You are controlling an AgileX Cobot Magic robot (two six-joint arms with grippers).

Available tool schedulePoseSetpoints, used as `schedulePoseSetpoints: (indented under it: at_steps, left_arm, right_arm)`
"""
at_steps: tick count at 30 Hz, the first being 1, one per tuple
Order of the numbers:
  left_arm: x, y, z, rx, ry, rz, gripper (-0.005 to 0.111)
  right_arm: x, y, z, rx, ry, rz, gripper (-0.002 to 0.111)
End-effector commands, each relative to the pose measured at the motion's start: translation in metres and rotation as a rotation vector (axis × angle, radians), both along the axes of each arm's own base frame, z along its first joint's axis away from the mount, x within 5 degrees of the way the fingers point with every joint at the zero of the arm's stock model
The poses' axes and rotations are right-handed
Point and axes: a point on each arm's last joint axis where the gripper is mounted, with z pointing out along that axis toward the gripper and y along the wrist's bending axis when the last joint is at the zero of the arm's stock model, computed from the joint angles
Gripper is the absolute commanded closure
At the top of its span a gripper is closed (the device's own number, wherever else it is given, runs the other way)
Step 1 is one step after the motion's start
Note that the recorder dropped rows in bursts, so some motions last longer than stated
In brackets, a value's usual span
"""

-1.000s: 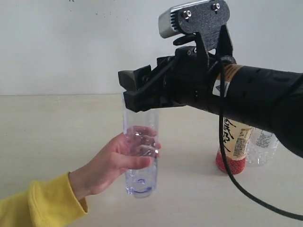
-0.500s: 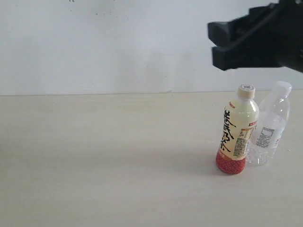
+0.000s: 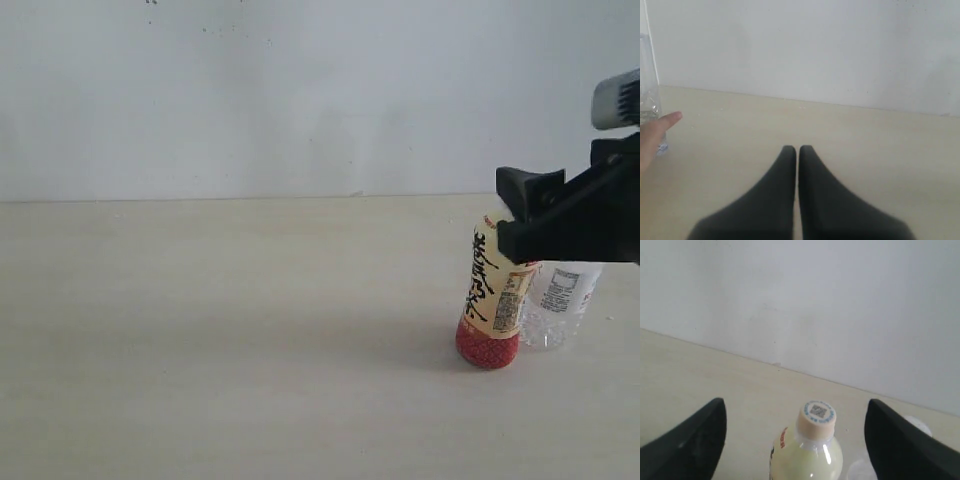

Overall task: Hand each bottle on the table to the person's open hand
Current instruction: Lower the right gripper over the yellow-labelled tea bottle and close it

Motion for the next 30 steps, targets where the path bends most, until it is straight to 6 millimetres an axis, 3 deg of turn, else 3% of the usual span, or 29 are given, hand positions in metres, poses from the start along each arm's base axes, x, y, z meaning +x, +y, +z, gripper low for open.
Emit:
schedulePoseSetpoints:
  at_steps: [1, 10, 26, 30]
  left_arm:
    - [0.000, 0.000, 0.001, 0.002, -0.005, 0.003, 0.103]
    - [0.000, 0.000, 0.001, 0.002, -0.005, 0.003, 0.103]
    - [0.000, 0.000, 0.001, 0.002, -0.005, 0.003, 0.103]
    - [0.000, 0.000, 0.001, 0.002, -0.005, 0.003, 0.103]
  right_arm:
    - [0.016, 0.003, -0.026, 0.015, -0.048, -0.053, 0.037]
    - [0.036, 0.011, -0.055, -0.002, -0.052, -0.083, 0.037]
    - [0.048, 0.008, -0.066, 0.040, -0.067, -0.154, 0.037]
    - [0.057, 0.000, -0.064, 0.075, -0.057, -0.148, 0.037]
